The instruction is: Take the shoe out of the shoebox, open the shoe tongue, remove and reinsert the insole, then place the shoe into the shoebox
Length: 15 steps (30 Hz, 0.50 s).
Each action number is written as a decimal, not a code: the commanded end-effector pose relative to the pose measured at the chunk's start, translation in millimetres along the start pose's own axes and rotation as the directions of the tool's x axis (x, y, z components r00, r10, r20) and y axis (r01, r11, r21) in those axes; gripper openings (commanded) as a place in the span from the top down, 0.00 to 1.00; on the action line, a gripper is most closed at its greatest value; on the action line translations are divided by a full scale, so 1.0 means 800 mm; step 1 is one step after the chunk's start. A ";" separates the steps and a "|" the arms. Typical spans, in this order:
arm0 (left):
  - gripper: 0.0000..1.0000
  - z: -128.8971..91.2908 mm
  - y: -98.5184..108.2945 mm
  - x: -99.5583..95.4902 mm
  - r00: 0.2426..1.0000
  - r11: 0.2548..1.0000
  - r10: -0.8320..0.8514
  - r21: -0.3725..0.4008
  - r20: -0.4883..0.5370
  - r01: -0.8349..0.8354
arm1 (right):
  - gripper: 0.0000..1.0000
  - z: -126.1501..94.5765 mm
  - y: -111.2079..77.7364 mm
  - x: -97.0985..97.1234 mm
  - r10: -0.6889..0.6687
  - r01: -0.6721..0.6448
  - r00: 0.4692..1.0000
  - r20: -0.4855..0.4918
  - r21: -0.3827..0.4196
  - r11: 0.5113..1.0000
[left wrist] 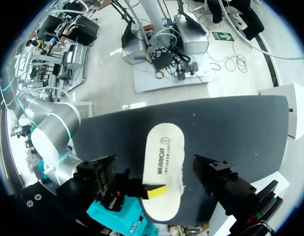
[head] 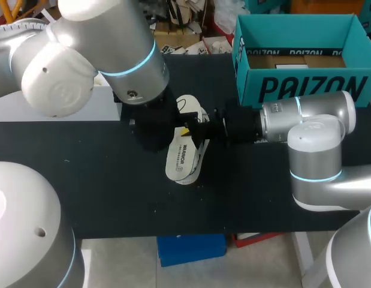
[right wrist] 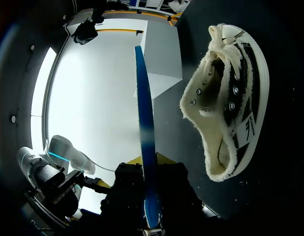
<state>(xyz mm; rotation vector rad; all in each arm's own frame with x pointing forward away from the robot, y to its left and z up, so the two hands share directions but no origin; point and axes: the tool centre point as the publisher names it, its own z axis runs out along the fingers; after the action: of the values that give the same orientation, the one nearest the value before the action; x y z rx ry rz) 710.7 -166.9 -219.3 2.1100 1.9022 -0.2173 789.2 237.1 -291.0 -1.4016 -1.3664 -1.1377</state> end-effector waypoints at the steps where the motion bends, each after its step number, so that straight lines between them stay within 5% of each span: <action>1: 0.00 0.000 -0.007 0.014 0.999 1.000 0.003 -0.029 0.039 -0.002 | 1.00 0.002 -0.001 0.000 0.000 0.000 1.000 0.000 -0.004 1.000; 15: 0.00 -0.007 0.013 0.029 0.968 0.999 -0.014 -0.026 0.250 0.021 | 1.00 0.002 -0.001 0.000 0.000 0.000 1.000 0.000 -0.004 1.000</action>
<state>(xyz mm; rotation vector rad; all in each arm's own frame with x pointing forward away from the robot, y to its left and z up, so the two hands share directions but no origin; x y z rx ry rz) 718.3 -151.5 -211.2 2.0102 1.8363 -0.3197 789.2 237.1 -291.0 -1.4016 -1.3665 -1.1376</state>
